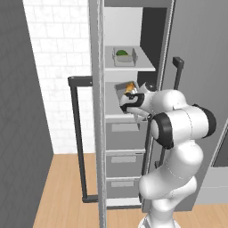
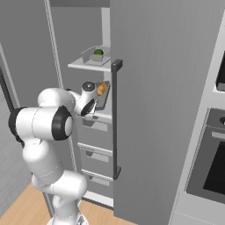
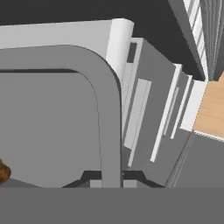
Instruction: Take the meat container that has the chicken drumstick and place it on the second highest rack of the freezer. Then take the vegetable container that has the potato and avocado and place it on the highest rack of the freezer.
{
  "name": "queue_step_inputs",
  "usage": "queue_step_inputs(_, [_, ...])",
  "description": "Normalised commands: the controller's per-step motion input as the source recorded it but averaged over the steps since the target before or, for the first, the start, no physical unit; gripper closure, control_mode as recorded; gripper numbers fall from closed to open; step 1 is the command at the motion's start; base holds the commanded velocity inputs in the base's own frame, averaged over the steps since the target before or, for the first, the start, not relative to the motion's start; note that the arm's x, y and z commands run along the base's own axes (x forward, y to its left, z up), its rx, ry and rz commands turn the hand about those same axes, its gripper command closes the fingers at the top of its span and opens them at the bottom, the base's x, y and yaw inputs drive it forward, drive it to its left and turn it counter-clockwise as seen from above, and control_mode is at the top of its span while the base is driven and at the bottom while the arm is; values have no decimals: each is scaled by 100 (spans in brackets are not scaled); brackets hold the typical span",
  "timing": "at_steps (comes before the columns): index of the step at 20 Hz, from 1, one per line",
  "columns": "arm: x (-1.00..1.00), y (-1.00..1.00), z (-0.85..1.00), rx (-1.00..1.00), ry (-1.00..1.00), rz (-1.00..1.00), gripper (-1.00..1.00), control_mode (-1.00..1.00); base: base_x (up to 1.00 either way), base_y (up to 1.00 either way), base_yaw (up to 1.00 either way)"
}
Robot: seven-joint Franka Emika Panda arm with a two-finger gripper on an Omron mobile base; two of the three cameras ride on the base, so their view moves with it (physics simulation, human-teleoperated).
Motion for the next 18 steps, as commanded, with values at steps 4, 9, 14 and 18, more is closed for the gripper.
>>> queue_step_inputs(4, [47,0,-1,0,0,0,100,-100,0,0,0])
queue_step_inputs(9, [55,0,0,0,0,0,100,-100,0,0,0])
queue_step_inputs(14, [41,1,-9,0,0,0,100,-100,0,0,0])
queue_step_inputs(18, [36,5,-19,0,0,0,-100,-100,0,0,0])
